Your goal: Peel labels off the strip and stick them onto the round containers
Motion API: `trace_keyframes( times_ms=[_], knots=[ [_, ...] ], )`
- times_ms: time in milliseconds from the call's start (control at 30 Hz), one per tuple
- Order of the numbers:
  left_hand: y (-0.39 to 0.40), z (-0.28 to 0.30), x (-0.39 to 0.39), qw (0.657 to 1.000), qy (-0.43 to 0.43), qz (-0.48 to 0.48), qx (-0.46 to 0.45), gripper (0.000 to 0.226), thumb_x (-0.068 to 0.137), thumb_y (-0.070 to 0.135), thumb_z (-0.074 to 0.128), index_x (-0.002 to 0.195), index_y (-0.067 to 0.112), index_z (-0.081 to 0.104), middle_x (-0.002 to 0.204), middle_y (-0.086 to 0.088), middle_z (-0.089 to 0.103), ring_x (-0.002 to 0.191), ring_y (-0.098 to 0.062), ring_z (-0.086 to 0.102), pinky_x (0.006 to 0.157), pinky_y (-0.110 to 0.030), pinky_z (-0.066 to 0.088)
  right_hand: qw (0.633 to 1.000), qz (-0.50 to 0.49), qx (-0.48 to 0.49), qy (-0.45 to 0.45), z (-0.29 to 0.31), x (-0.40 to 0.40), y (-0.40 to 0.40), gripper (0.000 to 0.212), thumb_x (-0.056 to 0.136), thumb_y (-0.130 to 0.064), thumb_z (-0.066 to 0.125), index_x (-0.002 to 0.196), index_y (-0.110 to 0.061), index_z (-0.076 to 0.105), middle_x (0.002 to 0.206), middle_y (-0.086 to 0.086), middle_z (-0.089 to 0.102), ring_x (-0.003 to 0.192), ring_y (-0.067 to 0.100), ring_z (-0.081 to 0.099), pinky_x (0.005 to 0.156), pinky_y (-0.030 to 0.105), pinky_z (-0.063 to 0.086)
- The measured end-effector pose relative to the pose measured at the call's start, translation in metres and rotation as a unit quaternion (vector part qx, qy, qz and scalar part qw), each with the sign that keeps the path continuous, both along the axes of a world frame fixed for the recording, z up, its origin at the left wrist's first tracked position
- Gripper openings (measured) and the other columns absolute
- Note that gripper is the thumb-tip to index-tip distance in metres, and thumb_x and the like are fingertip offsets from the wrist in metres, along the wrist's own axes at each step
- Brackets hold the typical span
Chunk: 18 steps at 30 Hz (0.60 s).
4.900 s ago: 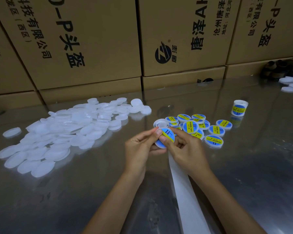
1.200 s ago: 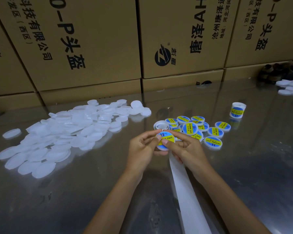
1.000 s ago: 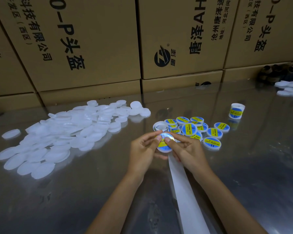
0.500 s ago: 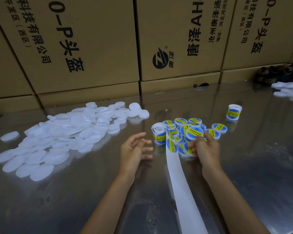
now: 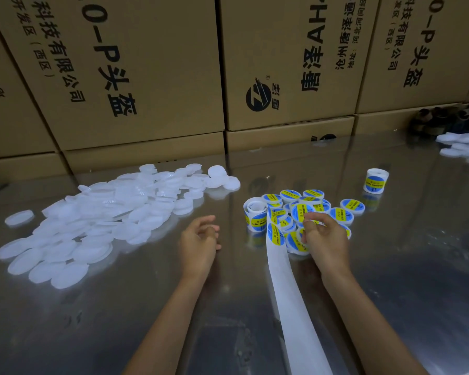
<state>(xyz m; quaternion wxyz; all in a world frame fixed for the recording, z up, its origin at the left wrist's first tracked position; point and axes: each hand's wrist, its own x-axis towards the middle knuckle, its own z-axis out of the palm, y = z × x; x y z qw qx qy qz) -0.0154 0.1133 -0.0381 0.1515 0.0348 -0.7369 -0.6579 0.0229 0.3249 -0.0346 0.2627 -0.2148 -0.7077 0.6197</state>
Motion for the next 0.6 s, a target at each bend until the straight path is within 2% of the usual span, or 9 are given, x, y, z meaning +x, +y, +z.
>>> trace_keyframes(
  times_ms=[67,133,167,233,300,400,500,600],
  knots=[
    [-0.009,-0.001,-0.006,0.997,0.016,0.038,-0.07,0.03,0.094,-0.002,0.05,0.115,0.008,0.069,0.1,-0.008,0.071,0.089,-0.022,0.066,0.081,-0.034,0.058,0.998,0.026,0.053,-0.002,0.001,0.001,-0.005,0.014,0.093,-0.013,0.057,0.099,-0.012,0.07,0.064,0.01,0.06,0.061,0.022,0.054,0.066,0.035,0.047],
    [-0.018,-0.002,-0.011,0.988,0.036,0.058,-0.141,0.033,0.093,-0.002,0.051,0.118,0.01,0.068,0.112,-0.007,0.07,0.102,-0.024,0.065,0.089,-0.024,0.052,0.992,0.049,0.12,-0.002,0.001,0.004,-0.012,0.014,0.091,-0.015,0.058,0.09,-0.021,0.07,0.065,0.006,0.064,0.063,0.023,0.057,0.064,0.035,0.048],
    [-0.021,-0.003,-0.014,0.982,0.043,0.058,-0.176,0.035,0.092,-0.002,0.051,0.122,0.01,0.066,0.119,-0.007,0.067,0.107,-0.026,0.063,0.093,-0.025,0.05,0.984,0.056,0.167,-0.008,0.001,0.006,-0.015,0.013,0.089,-0.018,0.059,0.086,-0.025,0.069,0.065,0.0,0.065,0.066,0.019,0.059,0.063,0.034,0.047],
    [-0.024,-0.004,-0.022,0.965,0.045,0.051,-0.254,0.04,0.093,0.0,0.051,0.131,0.01,0.06,0.132,-0.008,0.057,0.118,-0.029,0.056,0.103,-0.038,0.045,0.961,0.057,0.271,-0.01,0.0,0.01,-0.022,0.012,0.087,-0.021,0.06,0.082,-0.028,0.068,0.071,-0.008,0.063,0.074,0.014,0.056,0.061,0.03,0.044],
    [-0.024,-0.004,-0.032,0.945,0.042,0.05,-0.32,0.042,0.095,0.003,0.051,0.137,0.007,0.054,0.139,-0.011,0.049,0.129,-0.028,0.045,0.109,-0.039,0.039,0.938,0.061,0.341,0.011,-0.002,0.01,-0.026,0.012,0.086,-0.017,0.062,0.087,-0.024,0.072,0.084,-0.01,0.063,0.088,0.016,0.051,0.071,0.032,0.043],
    [-0.025,-0.003,-0.05,0.908,0.039,0.061,-0.412,0.045,0.096,0.005,0.047,0.141,0.0,0.047,0.146,-0.018,0.042,0.137,-0.031,0.034,0.111,-0.039,0.033,0.921,0.062,0.385,0.014,-0.005,0.007,-0.027,0.018,0.085,-0.017,0.066,0.101,-0.02,0.073,0.103,-0.002,0.063,0.1,0.021,0.049,0.088,0.036,0.042],
    [-0.029,-0.002,-0.068,0.856,0.006,0.07,-0.512,0.051,0.099,0.014,0.046,0.148,0.001,0.039,0.157,-0.018,0.03,0.144,-0.033,0.028,0.114,-0.043,0.03,0.919,0.059,0.391,0.01,-0.009,0.005,-0.025,0.028,0.083,-0.021,0.068,0.111,-0.022,0.068,0.113,-0.004,0.062,0.108,0.021,0.05,0.089,0.028,0.031],
    [-0.027,-0.003,-0.079,0.825,-0.033,0.061,-0.56,0.05,0.101,0.02,0.042,0.147,0.003,0.039,0.159,-0.018,0.027,0.144,-0.033,0.025,0.114,-0.045,0.026,0.912,0.059,0.406,0.003,-0.013,0.002,-0.024,0.032,0.082,-0.03,0.069,0.113,-0.024,0.066,0.116,-0.008,0.063,0.117,0.018,0.049,0.093,0.024,0.019]
  ],
)
